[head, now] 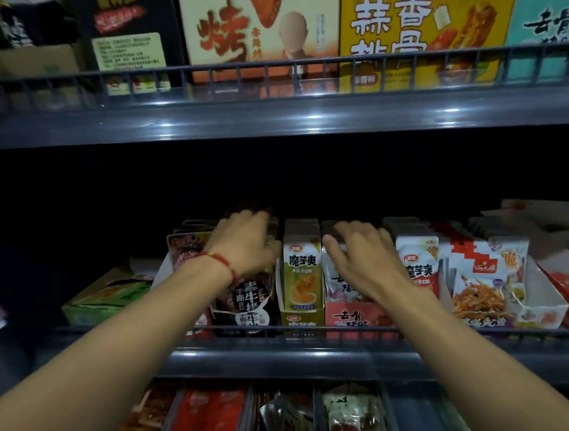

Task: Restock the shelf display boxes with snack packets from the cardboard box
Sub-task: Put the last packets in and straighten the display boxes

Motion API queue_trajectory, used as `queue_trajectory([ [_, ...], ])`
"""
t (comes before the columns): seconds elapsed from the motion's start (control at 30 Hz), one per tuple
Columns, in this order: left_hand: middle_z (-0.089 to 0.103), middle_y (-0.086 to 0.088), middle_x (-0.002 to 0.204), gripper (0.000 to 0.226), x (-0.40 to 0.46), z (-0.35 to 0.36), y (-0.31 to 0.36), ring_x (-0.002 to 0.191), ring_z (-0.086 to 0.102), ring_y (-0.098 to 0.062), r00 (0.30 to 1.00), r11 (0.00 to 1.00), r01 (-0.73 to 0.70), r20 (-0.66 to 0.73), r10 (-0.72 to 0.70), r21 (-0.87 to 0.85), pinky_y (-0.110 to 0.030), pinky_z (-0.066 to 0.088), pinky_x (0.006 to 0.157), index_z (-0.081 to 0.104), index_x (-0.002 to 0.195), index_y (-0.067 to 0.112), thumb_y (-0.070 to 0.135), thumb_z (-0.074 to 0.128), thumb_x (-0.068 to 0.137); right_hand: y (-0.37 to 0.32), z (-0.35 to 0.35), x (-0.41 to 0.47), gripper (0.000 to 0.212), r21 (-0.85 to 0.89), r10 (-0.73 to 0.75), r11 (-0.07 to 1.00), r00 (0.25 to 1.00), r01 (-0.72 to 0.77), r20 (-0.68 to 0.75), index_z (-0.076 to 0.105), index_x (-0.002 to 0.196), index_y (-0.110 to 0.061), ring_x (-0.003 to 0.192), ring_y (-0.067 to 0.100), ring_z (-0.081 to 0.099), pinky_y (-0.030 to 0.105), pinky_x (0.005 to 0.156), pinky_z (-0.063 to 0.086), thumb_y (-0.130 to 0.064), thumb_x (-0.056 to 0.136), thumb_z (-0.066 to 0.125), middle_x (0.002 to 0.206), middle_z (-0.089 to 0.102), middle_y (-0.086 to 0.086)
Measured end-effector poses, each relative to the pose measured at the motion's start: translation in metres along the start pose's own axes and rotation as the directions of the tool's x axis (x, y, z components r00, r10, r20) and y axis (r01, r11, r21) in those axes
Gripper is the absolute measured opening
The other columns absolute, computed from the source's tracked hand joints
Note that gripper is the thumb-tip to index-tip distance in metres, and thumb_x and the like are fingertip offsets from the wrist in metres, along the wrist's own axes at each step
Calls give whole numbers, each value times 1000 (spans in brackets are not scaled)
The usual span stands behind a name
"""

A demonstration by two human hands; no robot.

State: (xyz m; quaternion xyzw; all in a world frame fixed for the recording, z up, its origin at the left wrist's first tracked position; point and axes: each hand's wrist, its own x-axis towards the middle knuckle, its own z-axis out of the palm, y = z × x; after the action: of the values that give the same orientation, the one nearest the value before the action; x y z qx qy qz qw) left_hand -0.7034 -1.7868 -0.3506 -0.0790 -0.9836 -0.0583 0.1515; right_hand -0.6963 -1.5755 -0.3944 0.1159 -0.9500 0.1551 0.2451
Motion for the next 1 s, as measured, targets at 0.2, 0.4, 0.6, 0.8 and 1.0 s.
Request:
queue_trajectory([
  [0.2, 49, -9, 146, 83, -56, 6, -66, 137, 46, -29, 986, 929, 154, -9, -166, -337, -29, 38, 108, 35, 154, 10, 30, 76, 85, -29, 9, -20, 50, 79, 86, 995, 957, -67, -278, 64, 128, -17, 130, 25, 51, 55, 122, 22, -42, 94, 39, 131, 64, 6],
  [0.4, 55, 10, 130, 81, -60, 37, -68, 122, 53, -8, 986, 825, 130, -16, -166, -549, -13, 38, 94, 30, 157, 19, 16, 74, 89, -104, 36, -27, 71, 445, -63, 895, 997, 34, 49, 26, 160, -16, 153, 18, 22, 32, 124, 19, -34, 99, 57, 167, 24, 2],
  [0.6, 59, 18, 102, 57, -34, 44, -69, 101, 64, -6, 982, 700, 178, 79, -172, -692, 4, 43, 70, 48, 125, 21, -7, 74, 82, -130, 51, -4, 71, 655, 248, 672, 939, -344, 239, 28, 157, -14, 143, 24, 40, 29, 111, 35, -41, 98, 58, 159, 38, 8],
  [0.8, 52, 18, 112, 79, -30, 45, -66, 100, 56, -4, 958, 586, 266, 145, -246, -765, -5, 46, 73, 33, 154, 14, -9, 68, 87, -130, 56, 6, 77, 706, 289, 535, 886, -464, 364, 16, 162, -24, 154, 25, 22, 46, 124, 22, -55, 100, 48, 168, 20, 1],
  [1.0, 48, 7, 139, 88, -29, 47, -67, 122, 46, -7, 955, 537, 276, 163, -249, -797, -19, 40, 99, 24, 159, 12, -4, 72, 87, -132, 56, 9, 80, 711, 253, 546, 896, -443, 364, 6, 164, -22, 155, 24, 16, 43, 122, 20, -53, 101, 45, 171, 11, 1],
])
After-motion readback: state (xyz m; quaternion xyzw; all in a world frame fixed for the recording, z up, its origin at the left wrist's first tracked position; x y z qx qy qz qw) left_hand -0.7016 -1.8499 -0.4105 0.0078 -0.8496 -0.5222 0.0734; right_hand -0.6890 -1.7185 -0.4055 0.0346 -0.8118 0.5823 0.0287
